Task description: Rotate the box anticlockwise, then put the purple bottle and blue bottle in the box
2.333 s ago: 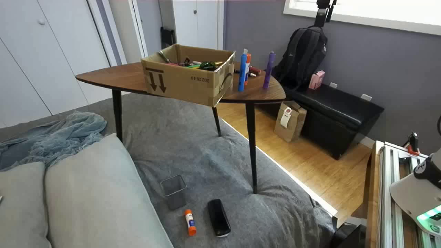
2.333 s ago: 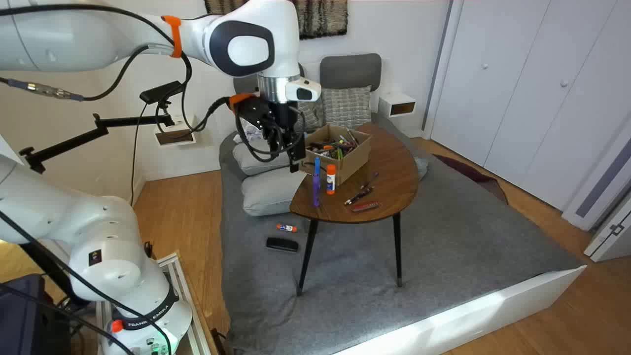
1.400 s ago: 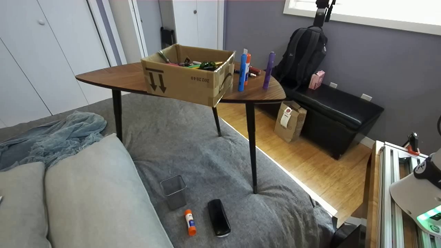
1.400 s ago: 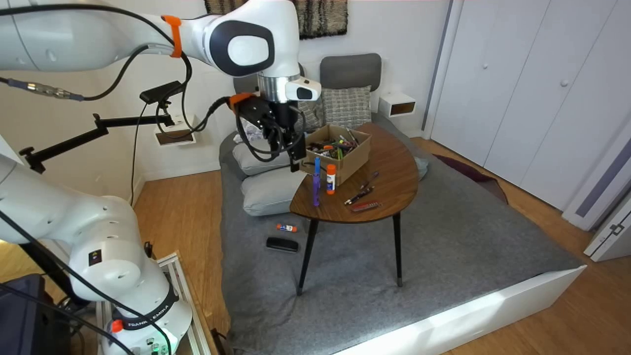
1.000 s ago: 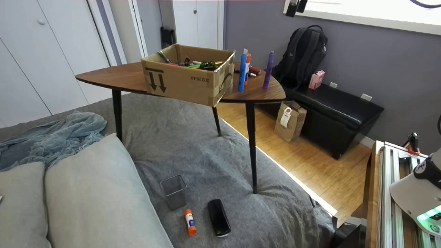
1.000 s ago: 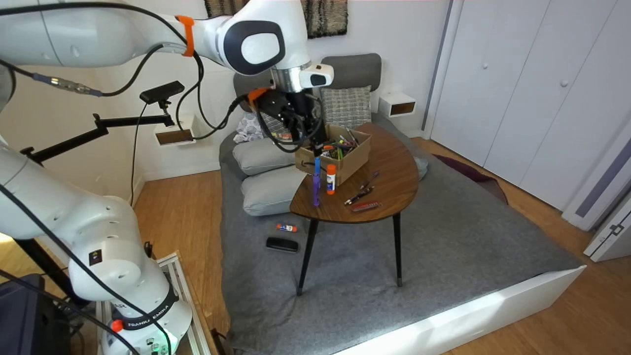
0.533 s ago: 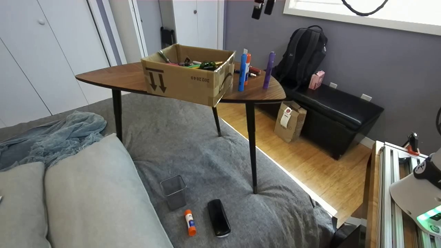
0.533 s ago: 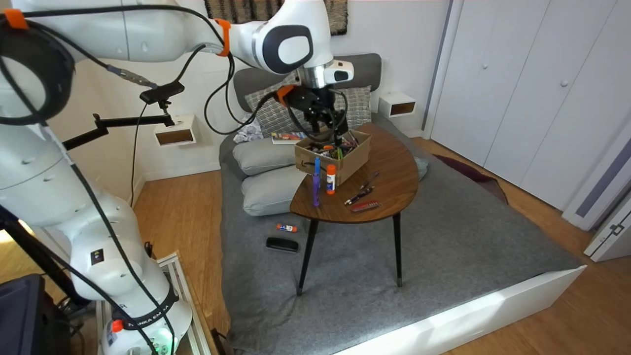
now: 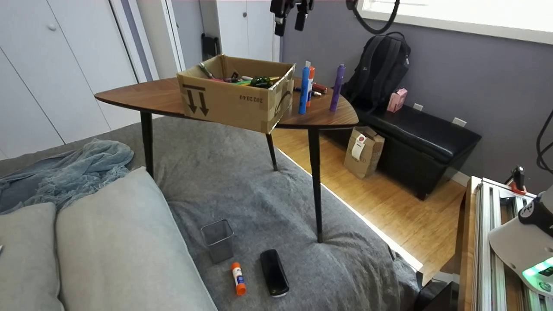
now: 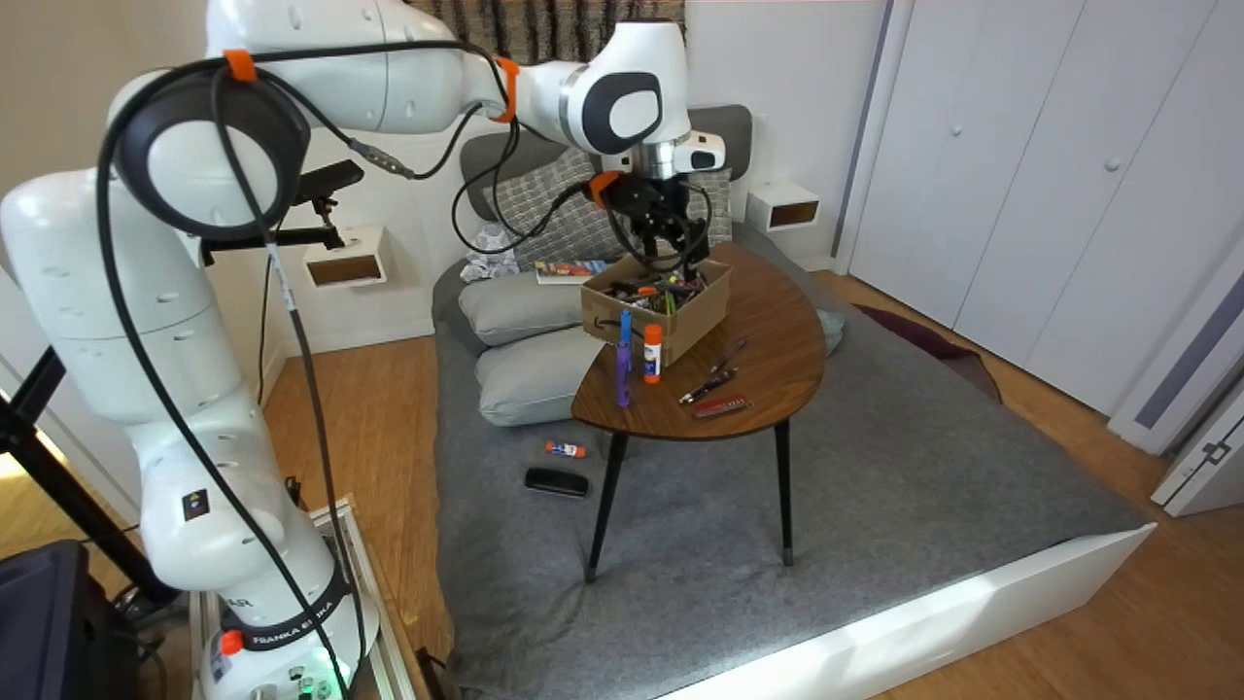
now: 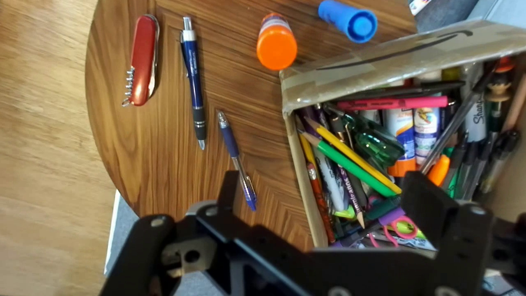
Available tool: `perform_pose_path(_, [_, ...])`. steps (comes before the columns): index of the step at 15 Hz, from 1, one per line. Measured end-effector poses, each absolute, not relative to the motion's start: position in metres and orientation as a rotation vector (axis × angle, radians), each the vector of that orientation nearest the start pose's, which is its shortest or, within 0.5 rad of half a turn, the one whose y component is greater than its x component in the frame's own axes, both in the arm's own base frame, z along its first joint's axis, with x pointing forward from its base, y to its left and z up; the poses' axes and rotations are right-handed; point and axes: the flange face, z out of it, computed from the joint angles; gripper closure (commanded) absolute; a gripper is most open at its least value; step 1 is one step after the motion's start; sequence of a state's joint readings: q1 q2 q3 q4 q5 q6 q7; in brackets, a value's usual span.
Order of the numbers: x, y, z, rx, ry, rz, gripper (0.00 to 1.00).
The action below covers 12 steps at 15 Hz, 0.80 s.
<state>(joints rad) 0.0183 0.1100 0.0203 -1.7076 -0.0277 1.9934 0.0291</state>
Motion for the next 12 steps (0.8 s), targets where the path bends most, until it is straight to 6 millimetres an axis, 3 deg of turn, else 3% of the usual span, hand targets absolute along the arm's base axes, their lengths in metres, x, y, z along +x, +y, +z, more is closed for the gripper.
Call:
perform_pose_path(7, [0.662,0.032,0.490,-3.137,0.082,-0.244,0.00])
perform_pose_path(12, [0.666,0.032,0.492,-3.135,0.089,-0.256,0.00])
